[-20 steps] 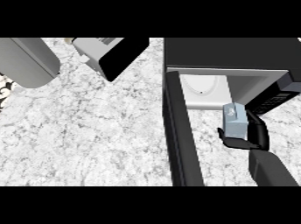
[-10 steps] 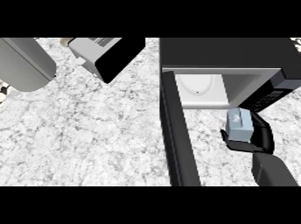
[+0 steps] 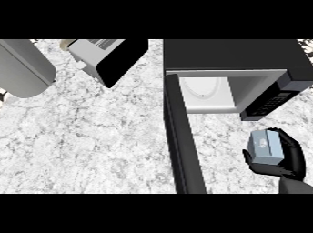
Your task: Pick up the milk, place it into the microwave and close the microwave
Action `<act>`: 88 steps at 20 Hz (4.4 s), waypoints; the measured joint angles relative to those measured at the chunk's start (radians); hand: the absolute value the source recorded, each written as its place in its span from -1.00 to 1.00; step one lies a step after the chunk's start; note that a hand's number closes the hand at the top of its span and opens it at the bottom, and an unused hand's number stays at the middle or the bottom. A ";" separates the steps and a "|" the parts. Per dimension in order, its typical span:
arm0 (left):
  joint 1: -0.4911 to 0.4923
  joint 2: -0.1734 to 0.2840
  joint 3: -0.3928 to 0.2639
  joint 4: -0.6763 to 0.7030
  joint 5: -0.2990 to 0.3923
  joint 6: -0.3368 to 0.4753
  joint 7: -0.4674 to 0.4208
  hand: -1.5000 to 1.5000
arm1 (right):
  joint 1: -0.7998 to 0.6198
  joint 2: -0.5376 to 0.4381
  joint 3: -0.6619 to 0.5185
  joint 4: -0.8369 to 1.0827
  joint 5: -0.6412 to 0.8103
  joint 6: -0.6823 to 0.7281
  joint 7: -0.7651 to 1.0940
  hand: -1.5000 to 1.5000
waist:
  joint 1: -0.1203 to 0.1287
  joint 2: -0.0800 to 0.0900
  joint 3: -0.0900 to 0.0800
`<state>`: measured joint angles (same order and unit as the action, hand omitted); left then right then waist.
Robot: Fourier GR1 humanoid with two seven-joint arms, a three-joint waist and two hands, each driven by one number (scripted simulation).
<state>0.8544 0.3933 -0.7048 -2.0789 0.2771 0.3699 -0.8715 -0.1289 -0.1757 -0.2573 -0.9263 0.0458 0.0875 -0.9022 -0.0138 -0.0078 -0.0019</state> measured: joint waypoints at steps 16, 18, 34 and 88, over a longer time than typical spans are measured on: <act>0.034 0.027 0.000 0.014 0.050 -0.002 -0.062 -1.00 | 0.236 0.140 0.150 -0.597 -0.137 0.086 0.347 1.00 | 0.016 0.004 0.001; 0.028 0.028 0.002 0.017 0.055 0.002 -0.060 -1.00 | 0.208 0.154 0.179 -0.610 -0.100 0.036 0.379 1.00 | 0.018 0.005 0.001; 0.017 0.064 0.044 0.047 0.121 -0.027 -0.092 -1.00 | -0.204 0.170 0.188 -0.151 0.024 -0.256 0.422 1.00 | 0.034 0.010 0.002; -0.086 0.124 0.111 0.126 0.171 -0.143 -0.079 -1.00 | -0.790 -0.095 -0.021 0.836 0.226 -1.005 0.196 -1.00 | 0.172 0.087 -0.005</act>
<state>0.7687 0.5170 -0.5939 -1.9527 0.4482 0.2266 -0.9504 -0.9187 -0.2706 -0.2781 -0.0907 0.2719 -0.9177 -0.7060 0.1581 0.0791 -0.0066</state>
